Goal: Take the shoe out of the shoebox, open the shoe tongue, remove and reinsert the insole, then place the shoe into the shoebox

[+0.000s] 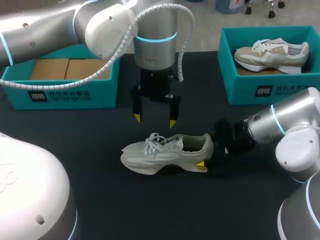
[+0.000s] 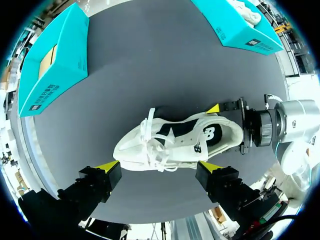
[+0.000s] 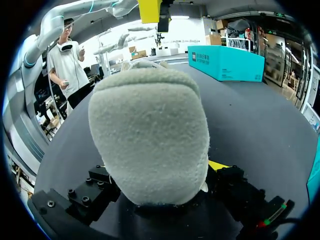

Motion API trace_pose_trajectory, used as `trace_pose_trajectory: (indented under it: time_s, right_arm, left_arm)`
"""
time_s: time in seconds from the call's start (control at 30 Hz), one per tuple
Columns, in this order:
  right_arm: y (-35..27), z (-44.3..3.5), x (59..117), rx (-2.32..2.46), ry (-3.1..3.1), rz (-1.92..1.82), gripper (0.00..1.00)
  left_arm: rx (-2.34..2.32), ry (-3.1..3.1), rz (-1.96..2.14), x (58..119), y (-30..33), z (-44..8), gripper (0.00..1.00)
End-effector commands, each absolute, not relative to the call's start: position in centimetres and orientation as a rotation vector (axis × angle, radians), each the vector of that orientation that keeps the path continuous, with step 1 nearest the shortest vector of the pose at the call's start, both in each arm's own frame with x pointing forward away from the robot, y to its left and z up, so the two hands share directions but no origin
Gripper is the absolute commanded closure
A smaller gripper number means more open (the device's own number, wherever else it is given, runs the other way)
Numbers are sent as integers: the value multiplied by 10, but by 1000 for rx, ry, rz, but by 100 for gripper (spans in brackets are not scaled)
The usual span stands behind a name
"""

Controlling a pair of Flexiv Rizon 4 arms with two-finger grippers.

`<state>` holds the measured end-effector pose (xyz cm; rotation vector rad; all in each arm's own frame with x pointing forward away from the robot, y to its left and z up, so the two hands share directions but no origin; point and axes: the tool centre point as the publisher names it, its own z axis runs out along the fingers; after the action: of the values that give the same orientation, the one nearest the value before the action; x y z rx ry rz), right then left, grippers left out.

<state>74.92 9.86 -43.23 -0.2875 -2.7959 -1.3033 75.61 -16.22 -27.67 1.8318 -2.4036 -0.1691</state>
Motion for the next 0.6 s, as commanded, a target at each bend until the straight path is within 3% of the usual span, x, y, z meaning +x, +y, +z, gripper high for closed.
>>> trace_pose_trajectory:
  time_s: [0.03, 0.6]
  right_arm:
    - [100, -436, 749, -291, -2798, -1302, 100]
    - [100, -436, 749, -291, -2798, -1302, 100]
  left_arm:
    - [1844, -2413, -175, 755, -181, -290, 0]
    - [1842, -2432, -184, 759, -213, -319, 0]
